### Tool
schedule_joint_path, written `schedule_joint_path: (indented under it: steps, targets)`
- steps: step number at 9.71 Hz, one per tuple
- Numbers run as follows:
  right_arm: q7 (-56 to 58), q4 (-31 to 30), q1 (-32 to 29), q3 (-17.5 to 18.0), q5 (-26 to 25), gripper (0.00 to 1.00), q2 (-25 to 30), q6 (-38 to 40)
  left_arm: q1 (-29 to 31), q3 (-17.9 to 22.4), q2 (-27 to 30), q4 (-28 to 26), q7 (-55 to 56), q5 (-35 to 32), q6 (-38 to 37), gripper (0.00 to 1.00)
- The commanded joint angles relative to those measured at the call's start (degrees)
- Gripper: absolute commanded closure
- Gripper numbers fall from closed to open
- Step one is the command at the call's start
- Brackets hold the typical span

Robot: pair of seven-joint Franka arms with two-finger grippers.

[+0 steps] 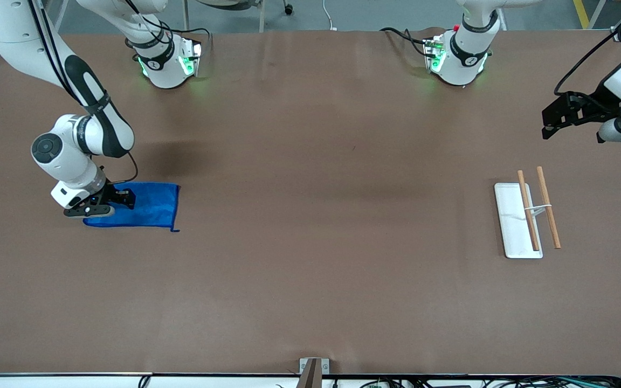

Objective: Right arm passes towel to left arm to hang
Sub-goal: 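Grasp the blue towel's edge with the right gripper and lift it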

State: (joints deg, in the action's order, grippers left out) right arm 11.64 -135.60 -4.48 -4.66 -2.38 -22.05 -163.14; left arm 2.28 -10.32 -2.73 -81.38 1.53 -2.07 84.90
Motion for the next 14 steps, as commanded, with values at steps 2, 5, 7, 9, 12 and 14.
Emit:
schedule_joint_path:
  steps: [2, 5, 7, 9, 12, 14]
  targets:
    - [-3.63, -0.55, -0.19, 0.35, -0.16, 1.0, 1.21, 2.8, -0.52, -0.23, -1.05, -0.35, 0.49, -0.74, -0.7, 0.0]
    - [-5.93, 4.44, 0.08, 2.54, -0.08, 1.0, 7.0, 18.06, -0.87, -0.49, -1.23, -0.27, -0.03, -0.65, -0.52, 0.0]
    - [-8.19, 14.95, 0.34, 4.65, -0.16, 1.0, 9.22, 36.04, -0.26, -0.67, -1.14, -0.35, -0.39, -0.83, -0.52, 0.0]
    - [-13.8, 25.07, 0.87, 8.67, -0.16, 1.0, 9.13, 47.25, -0.26, -0.58, -1.14, -0.35, -0.38, -1.0, -0.61, 0.0]
    - [-18.57, 30.46, 0.7, 18.68, 4.55, 1.0, 8.96, 47.92, -0.43, -0.67, -1.14, -0.35, 0.05, -0.31, -0.7, 0.0]
    - [-18.67, 32.06, 1.66, 23.88, 17.54, 1.0, 8.6, 41.54, -0.96, -1.45, -1.05, -0.53, 0.14, 0.22, -1.14, 0.0]
